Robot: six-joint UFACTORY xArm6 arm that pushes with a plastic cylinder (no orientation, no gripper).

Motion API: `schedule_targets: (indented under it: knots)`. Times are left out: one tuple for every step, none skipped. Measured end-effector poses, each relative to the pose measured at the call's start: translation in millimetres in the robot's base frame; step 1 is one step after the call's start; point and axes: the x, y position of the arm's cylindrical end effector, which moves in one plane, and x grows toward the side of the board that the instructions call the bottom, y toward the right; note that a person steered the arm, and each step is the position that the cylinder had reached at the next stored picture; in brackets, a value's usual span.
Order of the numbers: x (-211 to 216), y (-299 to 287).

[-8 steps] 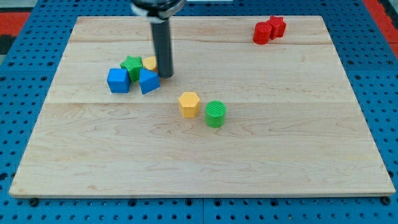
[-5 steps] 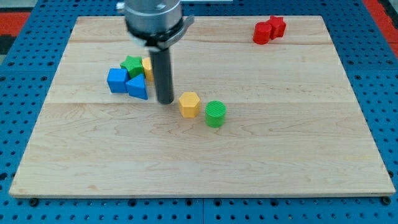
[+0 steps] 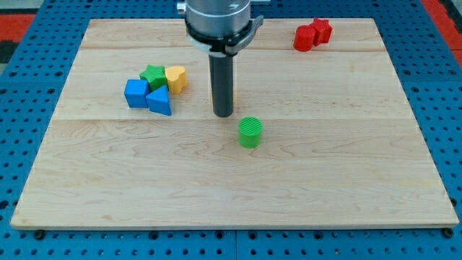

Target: Place yellow blocks in a diagonal line

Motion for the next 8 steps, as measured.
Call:
schedule_targets:
  knots:
    - [-12.4, 11.4]
    - [-44.5, 2.8]
    - [-58.7, -17.8]
    - [-58.5, -40.5]
    - [-55.1, -68.5]
    - [-55.4, -97.5]
    - [-74.9, -114.4]
    - [-107.0, -131.9]
